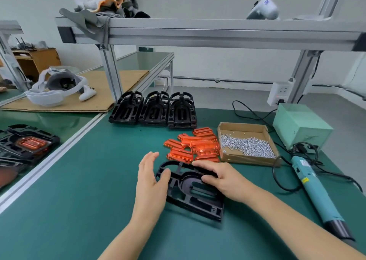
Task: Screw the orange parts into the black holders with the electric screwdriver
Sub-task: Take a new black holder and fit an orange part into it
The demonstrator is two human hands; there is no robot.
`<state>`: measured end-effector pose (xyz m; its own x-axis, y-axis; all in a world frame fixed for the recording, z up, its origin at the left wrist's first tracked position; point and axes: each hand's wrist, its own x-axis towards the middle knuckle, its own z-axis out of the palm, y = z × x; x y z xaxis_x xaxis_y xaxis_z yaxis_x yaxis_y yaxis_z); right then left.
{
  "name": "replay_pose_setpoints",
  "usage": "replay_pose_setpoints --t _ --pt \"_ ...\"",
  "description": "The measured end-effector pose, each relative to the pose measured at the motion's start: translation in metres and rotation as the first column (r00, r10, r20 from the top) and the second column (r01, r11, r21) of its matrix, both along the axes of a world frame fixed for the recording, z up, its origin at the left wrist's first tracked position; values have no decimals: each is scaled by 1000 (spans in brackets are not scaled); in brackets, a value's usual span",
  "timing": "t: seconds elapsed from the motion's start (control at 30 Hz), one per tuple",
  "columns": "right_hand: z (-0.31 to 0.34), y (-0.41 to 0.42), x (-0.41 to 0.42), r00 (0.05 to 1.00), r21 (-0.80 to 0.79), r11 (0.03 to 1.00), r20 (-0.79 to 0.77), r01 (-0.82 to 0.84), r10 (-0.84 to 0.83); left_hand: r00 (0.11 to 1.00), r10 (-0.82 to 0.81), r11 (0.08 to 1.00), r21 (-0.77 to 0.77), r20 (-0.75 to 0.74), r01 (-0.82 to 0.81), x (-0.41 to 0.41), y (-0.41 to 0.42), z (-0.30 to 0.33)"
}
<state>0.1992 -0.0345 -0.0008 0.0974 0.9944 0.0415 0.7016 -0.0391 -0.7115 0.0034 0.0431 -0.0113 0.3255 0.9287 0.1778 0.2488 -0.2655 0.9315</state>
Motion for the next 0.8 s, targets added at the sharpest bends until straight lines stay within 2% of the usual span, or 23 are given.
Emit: replay_pose_setpoints --t 0.1,0.2,0.37,0.47,0.57,0.67,0.8 --pt "-3 -2 -2 997 17 998 51 -64 63 989 -56 994 84 -137 68 2 -1 -4" --pt "-5 0 -4 984 53 994 153 -99 90 959 -62 992 90 -277 90 5 2 -6" --pt "-15 -4 -8 971 175 979 231 -100 58 949 -43 977 186 -313 106 21 25 17" --pt "-19 -7 -9 969 223 970 244 -93 37 907 -58 946 267 -418 183 37 46 28" --pt "-20 -7 -8 969 239 967 246 -87 27 816 -110 935 221 -568 279 51 66 27" --pt "-19 -5 -9 971 254 963 239 -89 27 738 -168 934 133 -654 331 57 79 23" --pt "-18 2 -10 965 270 961 262 -66 -8 743 -177 927 145 -645 346 58 85 20"
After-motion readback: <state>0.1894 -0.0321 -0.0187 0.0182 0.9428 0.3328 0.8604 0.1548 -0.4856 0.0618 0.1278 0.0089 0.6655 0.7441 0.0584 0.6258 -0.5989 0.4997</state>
